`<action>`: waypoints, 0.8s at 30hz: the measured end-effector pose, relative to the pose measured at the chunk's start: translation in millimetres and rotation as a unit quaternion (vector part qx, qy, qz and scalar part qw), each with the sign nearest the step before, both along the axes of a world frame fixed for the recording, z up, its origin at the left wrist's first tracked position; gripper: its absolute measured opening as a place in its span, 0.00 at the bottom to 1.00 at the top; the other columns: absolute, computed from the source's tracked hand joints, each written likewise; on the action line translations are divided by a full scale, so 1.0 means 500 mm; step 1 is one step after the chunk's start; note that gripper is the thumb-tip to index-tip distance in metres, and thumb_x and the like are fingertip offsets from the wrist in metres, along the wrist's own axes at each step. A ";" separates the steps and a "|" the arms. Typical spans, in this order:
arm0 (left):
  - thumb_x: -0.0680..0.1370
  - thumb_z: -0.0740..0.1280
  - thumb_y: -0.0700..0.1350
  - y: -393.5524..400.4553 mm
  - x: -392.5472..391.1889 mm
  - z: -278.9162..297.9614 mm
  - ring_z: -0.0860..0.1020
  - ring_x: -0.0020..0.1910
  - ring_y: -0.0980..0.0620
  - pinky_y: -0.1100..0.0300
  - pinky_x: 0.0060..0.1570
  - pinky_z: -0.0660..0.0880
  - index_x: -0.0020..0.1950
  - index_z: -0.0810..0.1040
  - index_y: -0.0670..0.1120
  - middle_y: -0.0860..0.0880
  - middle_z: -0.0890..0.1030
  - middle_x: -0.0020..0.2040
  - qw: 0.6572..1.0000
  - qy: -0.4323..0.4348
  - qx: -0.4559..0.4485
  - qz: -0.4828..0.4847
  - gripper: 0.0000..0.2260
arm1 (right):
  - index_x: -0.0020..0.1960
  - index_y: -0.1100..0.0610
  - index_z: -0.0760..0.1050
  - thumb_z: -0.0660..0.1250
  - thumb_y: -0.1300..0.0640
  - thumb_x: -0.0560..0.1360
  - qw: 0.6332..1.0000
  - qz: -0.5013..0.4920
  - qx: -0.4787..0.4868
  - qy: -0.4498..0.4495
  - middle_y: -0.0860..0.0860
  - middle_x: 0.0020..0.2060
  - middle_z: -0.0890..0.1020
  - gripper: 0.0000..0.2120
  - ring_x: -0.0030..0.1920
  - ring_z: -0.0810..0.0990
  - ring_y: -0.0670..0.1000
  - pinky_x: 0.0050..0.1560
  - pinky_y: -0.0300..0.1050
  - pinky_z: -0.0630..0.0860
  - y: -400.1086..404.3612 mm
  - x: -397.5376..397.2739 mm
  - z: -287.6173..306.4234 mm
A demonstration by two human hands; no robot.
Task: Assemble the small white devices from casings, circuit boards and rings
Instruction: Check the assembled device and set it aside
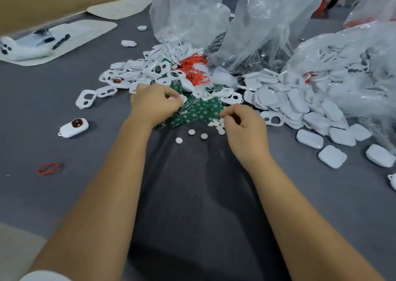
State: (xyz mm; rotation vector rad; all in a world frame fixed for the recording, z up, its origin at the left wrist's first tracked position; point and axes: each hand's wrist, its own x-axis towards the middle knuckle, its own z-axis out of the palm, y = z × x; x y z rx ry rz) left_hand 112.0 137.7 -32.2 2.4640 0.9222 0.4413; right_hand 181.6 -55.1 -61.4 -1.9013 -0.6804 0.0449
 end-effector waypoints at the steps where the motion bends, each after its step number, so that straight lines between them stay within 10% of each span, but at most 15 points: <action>1: 0.74 0.67 0.59 0.001 0.003 0.002 0.62 0.67 0.49 0.50 0.63 0.61 0.51 0.82 0.61 0.59 0.75 0.39 1.000 0.014 -0.002 -0.010 0.09 | 0.40 0.47 0.76 0.60 0.62 0.75 0.999 -0.009 0.019 0.026 0.40 0.33 0.75 0.12 0.31 0.71 0.41 0.33 0.35 0.65 -0.002 0.001 0.000; 5: 0.75 0.67 0.59 0.005 0.005 0.006 0.60 0.64 0.50 0.50 0.53 0.55 0.50 0.83 0.57 0.53 0.75 0.42 0.994 0.093 0.047 -0.034 0.10 | 0.40 0.47 0.77 0.59 0.62 0.74 0.994 -0.025 0.062 0.086 0.37 0.24 0.73 0.13 0.24 0.68 0.40 0.24 0.28 0.61 -0.008 0.002 0.003; 9: 0.79 0.63 0.57 -0.015 0.017 -0.004 0.62 0.64 0.51 0.49 0.61 0.58 0.36 0.77 0.50 0.56 0.71 0.56 0.997 -0.029 0.069 -0.011 0.16 | 0.39 0.46 0.76 0.58 0.62 0.73 0.993 -0.035 0.071 0.090 0.38 0.25 0.73 0.13 0.25 0.68 0.40 0.26 0.32 0.63 -0.003 0.001 0.003; 13: 0.80 0.65 0.47 -0.082 0.047 0.006 0.74 0.37 0.57 0.59 0.39 0.70 0.37 0.77 0.46 0.49 0.76 0.37 0.935 -0.287 -0.199 -0.064 0.13 | 0.42 0.47 0.77 0.59 0.61 0.74 0.997 -0.016 0.045 0.064 0.40 0.31 0.76 0.12 0.30 0.71 0.39 0.31 0.35 0.67 0.001 0.005 0.002; 18: 0.78 0.68 0.34 -0.179 0.090 0.012 0.83 0.38 0.54 0.65 0.38 0.78 0.56 0.75 0.47 0.44 0.82 0.43 0.797 -0.407 -0.437 -0.086 0.11 | 0.47 0.49 0.77 0.61 0.59 0.78 0.967 -0.045 0.212 0.134 0.42 0.33 0.77 0.08 0.34 0.73 0.42 0.37 0.35 0.71 -0.010 0.007 0.008; 24: 0.78 0.66 0.33 -0.252 0.114 -0.020 0.81 0.35 0.55 0.64 0.38 0.78 0.60 0.77 0.44 0.45 0.81 0.40 0.812 -0.368 -0.440 -0.104 0.13 | 0.47 0.54 0.75 0.63 0.60 0.78 0.914 -0.076 0.318 0.242 0.52 0.36 0.78 0.04 0.33 0.74 0.47 0.33 0.40 0.71 -0.038 0.030 0.018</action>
